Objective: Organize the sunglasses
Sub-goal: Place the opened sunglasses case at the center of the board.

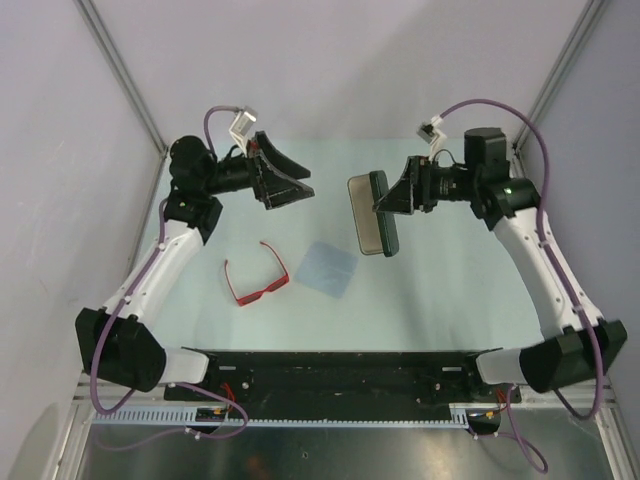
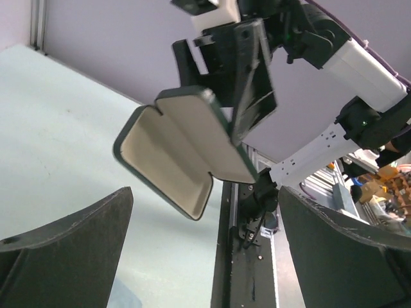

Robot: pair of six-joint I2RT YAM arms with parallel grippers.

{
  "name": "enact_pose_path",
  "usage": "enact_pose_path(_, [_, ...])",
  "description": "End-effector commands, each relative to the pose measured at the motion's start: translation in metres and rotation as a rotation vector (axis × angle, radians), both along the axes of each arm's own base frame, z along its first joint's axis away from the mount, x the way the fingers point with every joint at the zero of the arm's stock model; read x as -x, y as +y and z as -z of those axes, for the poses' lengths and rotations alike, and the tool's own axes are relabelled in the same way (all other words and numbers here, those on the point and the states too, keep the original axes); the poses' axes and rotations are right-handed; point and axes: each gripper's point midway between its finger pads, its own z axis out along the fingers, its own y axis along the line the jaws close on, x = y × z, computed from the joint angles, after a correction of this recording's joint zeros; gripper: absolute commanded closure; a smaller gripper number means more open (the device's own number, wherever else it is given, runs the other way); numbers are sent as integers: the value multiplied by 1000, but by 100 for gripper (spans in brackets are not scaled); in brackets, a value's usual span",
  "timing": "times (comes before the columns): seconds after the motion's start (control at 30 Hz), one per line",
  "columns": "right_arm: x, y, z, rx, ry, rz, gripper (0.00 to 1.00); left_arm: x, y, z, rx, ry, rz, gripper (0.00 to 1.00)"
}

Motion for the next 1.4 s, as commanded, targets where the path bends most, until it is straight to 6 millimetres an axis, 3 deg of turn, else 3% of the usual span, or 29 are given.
enact_pose_path(0.0, [-10, -7, 35, 102, 64, -23, 100, 7, 4, -3, 21, 11, -40, 0])
enact_pose_path(0.17, [-22, -6, 78, 150, 111, -124, 100, 8, 5, 17, 11, 53, -58, 0])
enact_pose_path(0.2, [-27, -7, 96, 171, 167, -124, 100, 9, 5, 20, 8, 64, -53, 0])
enact_pose_path(0.3, [-38, -9, 119, 173, 222, -148, 100, 9, 5, 31, 2, 102, -56, 0])
enact_pose_path(0.33, [-45, -10, 135, 184, 265, -146, 100, 9, 5, 37, -3, 120, -56, 0])
enact_pose_path(0.4, [-51, -13, 144, 186, 292, -161, 100, 11, 5, 43, -7, 126, -58, 0])
enact_pose_path(0.47, [-61, -16, 166, 195, 354, -169, 100, 12, 6, 53, -13, 147, -64, 0])
enact_pose_path(0.53, [-77, -20, 169, 186, 352, -173, 100, 14, 6, 60, -18, 163, -68, 0])
enact_pose_path(0.57, [-81, -20, 183, 190, 403, -187, 100, 15, 5, 62, -18, 167, -68, 0])
enact_pose_path(0.63, [-95, -20, 175, 192, 343, -221, 100, 17, 6, 67, -21, 181, -66, 0])
enact_pose_path(0.67, [-99, -20, 188, 198, 395, -225, 100, 17, 6, 68, -21, 187, -69, 0])
enact_pose_path(0.77, [-110, -20, 194, 216, 401, -227, 100, 18, 5, 73, -23, 204, -72, 0])
enact_pose_path(0.83, [-113, -20, 209, 218, 436, -236, 100, 19, 5, 75, -25, 215, -67, 0])
enact_pose_path(0.97, [-107, -21, 233, 223, 498, -253, 100, 19, 3, 78, -27, 231, -63, 0])
enact_pose_path(1.17, [-96, -20, 247, 155, 545, -298, 99, 16, -2, 85, -37, 254, -43, 0])
enact_pose_path(1.27, [-96, -21, 253, 111, 565, -307, 94, 15, -4, 86, -40, 258, -34, 0])
enact_pose_path(1.37, [-97, -26, 263, 108, 598, -294, 82, 14, -5, 87, -41, 263, -33, 0])
